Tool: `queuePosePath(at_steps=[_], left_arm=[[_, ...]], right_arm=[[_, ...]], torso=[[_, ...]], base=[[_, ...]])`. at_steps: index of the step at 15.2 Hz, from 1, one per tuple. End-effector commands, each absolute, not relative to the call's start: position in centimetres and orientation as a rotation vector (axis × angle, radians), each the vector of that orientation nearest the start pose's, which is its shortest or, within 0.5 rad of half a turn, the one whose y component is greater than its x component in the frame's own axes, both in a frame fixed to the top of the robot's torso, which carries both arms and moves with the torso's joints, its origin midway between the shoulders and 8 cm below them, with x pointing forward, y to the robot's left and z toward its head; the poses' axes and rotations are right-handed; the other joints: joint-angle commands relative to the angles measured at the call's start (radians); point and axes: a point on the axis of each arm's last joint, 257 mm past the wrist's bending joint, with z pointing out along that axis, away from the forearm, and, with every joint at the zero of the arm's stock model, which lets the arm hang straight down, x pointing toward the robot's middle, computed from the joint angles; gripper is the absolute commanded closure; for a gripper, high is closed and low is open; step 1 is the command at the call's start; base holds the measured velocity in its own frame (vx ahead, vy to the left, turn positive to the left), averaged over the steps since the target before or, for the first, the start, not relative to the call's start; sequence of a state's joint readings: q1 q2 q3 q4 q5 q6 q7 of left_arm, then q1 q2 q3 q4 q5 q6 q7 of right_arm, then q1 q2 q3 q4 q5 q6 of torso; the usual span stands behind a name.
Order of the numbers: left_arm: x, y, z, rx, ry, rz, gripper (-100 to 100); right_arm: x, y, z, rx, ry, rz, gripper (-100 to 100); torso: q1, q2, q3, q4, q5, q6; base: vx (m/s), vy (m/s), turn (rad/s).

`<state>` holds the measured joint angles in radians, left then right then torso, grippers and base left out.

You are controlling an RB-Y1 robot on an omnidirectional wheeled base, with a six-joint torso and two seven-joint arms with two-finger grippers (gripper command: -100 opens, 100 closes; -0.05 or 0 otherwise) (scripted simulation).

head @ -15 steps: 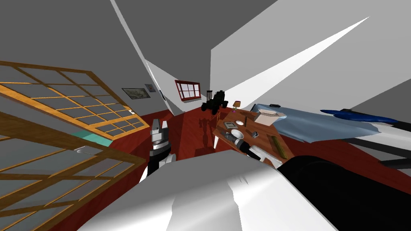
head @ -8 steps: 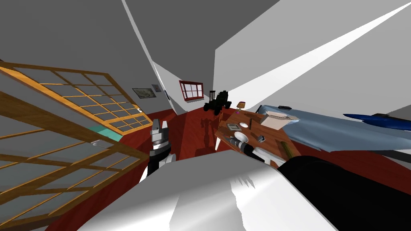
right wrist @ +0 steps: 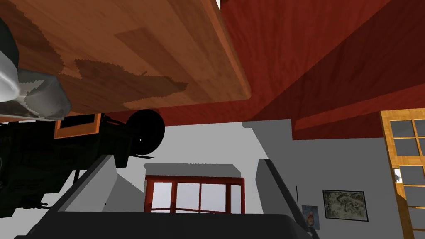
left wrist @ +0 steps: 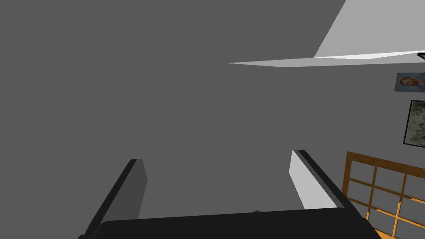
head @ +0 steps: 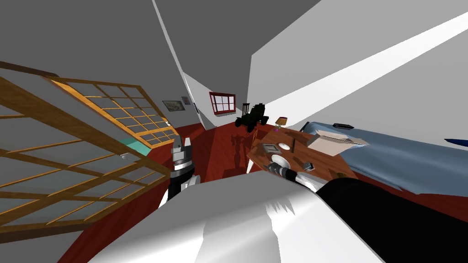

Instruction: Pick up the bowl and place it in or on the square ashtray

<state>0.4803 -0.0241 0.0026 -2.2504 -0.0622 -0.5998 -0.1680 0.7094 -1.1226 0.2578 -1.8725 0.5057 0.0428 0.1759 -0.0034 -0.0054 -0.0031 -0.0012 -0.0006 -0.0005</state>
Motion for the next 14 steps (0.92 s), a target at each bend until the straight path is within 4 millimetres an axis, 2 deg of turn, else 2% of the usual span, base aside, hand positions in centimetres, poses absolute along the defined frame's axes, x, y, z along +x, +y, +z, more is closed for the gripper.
queuePosePath(at_steps=[1, 2, 3, 4, 5, 6, 7, 8, 9, 11, 12, 14], left_arm=[[33.4, 27.0, 3.6, -0.505, 0.604, -1.130, 0], [33.4, 27.0, 3.6, -0.505, 0.604, -1.130, 0], [33.4, 27.0, 3.6, -0.505, 0.604, -1.130, 0], [33.4, 27.0, 3.6, -0.505, 0.604, -1.130, 0], [33.4, 27.0, 3.6, -0.505, 0.604, -1.130, 0], [33.4, 27.0, 3.6, -0.505, 0.604, -1.130, 0], [33.4, 27.0, 3.6, -0.505, 0.604, -1.130, 0], [33.4, 27.0, 3.6, -0.505, 0.604, -1.130, 0], [33.4, 27.0, 3.6, -0.505, 0.604, -1.130, 0], [33.4, 27.0, 3.6, -0.505, 0.604, -1.130, 0], [33.4, 27.0, 3.6, -0.505, 0.604, -1.130, 0], [33.4, 27.0, 3.6, -0.505, 0.604, -1.130, 0]], right_arm=[[24.4, -42.3, -38.9, -0.249, 2.344, 0.020, -100], [22.6, -44.1, -39.9, -0.313, 2.393, -0.045, -100], [22.6, -44.1, -39.9, -0.313, 2.393, -0.045, -100], [20.7, -45.8, -40.9, -0.376, 2.439, -0.105, -100], [20.7, -45.8, -40.9, -0.376, 2.439, -0.105, -100], [18.8, -47.4, -41.7, -0.440, 2.483, -0.160, -100], [18.8, -47.4, -41.7, -0.440, 2.483, -0.160, -100], [16.8, -48.9, -42.4, -0.503, 2.525, -0.209, -100], [16.8, -48.9, -42.4, -0.503, 2.525, -0.209, -100], [12.6, -51.5, -43.4, -0.623, 2.603, -0.287, -100], [12.6, -51.5, -43.4, -0.623, 2.603, -0.287, -100], [8.5, -53.6, -44.1, -0.732, 2.672, -0.342, -100]], torso=[[0.000, 0.000, 0.000, 0.000, 0.000, 0.000], [0.000, 0.000, 0.000, 0.000, 0.000, 0.000], [0.000, 0.000, 0.000, 0.000, 0.000, 0.000], [0.000, 0.000, 0.000, 0.000, 0.000, 0.000], [-0.001, 0.000, 0.000, 0.000, 0.000, 0.000], [-0.001, 0.000, 0.000, 0.000, 0.000, 0.000], [-0.001, 0.000, 0.000, 0.000, 0.000, 0.000], [0.000, 0.000, 0.000, 0.000, 0.000, 0.000], [0.001, 0.000, 0.000, 0.000, 0.000, 0.000], [0.001, -0.001, 0.000, 0.000, 0.000, 0.000], [0.001, -0.001, -0.001, 0.000, 0.000, 0.000], [0.001, -0.002, -0.001, 0.000, 0.000, 0.000]], base=[[0.070, -0.038, 0.133], [0.071, -0.045, 0.158], [0.062, -0.047, 0.133], [0.062, -0.057, 0.164], [0.064, -0.059, 0.135], [0.075, -0.046, 0.161], [0.070, -0.038, 0.132], [0.070, -0.038, 0.161], [0.067, -0.046, 0.120], [0.086, -0.042, 0.177], [0.097, -0.042, 0.166], [0.087, -0.030, 0.176]])
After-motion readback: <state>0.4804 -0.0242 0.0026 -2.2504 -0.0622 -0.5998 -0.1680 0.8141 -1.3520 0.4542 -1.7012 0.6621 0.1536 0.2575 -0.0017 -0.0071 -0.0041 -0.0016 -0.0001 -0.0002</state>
